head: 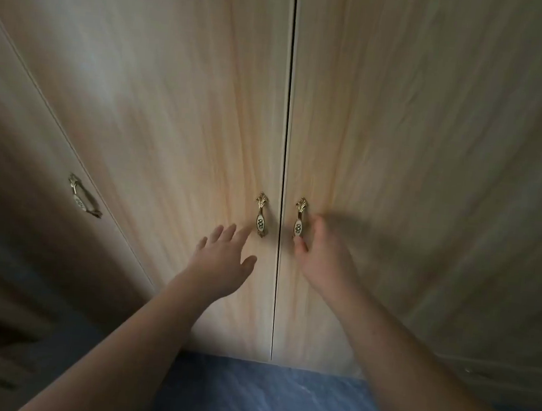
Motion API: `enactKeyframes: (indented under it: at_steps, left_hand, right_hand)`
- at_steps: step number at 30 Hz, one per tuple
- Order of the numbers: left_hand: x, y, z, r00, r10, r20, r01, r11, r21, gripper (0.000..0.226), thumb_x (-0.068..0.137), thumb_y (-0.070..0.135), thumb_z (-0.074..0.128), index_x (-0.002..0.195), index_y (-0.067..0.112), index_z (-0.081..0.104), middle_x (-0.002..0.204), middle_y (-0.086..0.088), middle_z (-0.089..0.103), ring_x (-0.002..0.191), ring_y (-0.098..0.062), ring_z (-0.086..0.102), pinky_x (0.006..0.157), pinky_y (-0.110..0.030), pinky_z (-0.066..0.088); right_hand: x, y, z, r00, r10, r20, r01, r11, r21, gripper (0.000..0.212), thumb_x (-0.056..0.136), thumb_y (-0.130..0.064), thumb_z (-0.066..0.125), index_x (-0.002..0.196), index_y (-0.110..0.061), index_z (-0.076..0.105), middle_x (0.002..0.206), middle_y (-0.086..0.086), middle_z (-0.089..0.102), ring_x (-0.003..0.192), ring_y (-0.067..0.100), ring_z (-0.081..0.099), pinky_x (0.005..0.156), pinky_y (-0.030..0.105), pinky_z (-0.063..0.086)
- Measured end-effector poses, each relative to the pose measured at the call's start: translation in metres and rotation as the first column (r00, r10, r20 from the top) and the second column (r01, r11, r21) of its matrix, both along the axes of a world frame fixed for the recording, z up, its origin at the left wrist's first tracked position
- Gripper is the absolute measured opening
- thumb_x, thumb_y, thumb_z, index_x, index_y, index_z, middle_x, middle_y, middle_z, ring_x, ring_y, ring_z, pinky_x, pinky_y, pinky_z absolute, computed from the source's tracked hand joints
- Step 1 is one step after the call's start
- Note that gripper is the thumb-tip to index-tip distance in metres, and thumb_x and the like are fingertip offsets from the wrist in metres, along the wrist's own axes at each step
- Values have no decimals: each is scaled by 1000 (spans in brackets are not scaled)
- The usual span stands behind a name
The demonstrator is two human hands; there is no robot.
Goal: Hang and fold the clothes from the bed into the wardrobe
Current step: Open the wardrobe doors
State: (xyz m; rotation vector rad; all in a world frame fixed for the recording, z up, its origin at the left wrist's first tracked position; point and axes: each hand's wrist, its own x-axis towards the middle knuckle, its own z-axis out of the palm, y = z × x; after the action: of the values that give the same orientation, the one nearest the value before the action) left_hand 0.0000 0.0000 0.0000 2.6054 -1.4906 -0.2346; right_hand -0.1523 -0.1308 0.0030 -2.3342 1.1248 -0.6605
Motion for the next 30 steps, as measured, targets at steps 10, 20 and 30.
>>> enactKeyframes:
  at_steps: [10, 20, 30]
  left_hand:
    - [-7, 16, 14, 996, 81, -31, -80, 996, 43, 66, 100, 49, 39, 157, 29, 11, 165, -2, 18, 152, -28, 11, 121, -50, 21]
    - [-95, 102, -1, 995, -77, -64, 80, 995, 54, 68, 101, 51, 38, 156, 34, 3, 167, 2, 9, 153, -28, 6, 120, -50, 18]
    - [-214, 106, -18, 926, -362, -104, 365, 931, 13, 70, 97, 44, 45, 157, 29, 12, 165, -5, 16, 151, -30, 15, 121, -46, 22]
  right_hand:
    - [22, -9, -12, 990, -14, 137, -4, 992, 124, 27, 91, -30, 62, 109, -13, 52, 102, 6, 62, 91, 31, 62, 74, 37, 50]
    - [-110, 116, -29, 985, -83, 149, 64, 989, 130, 40, 90, -29, 66, 122, -22, 42, 105, -4, 59, 87, 16, 63, 72, 30, 53]
    - [-287, 167, -13, 925, -362, 112, 341, 925, 169, 38, 84, -23, 70, 113, -18, 46, 99, -7, 56, 89, 8, 61, 78, 26, 50]
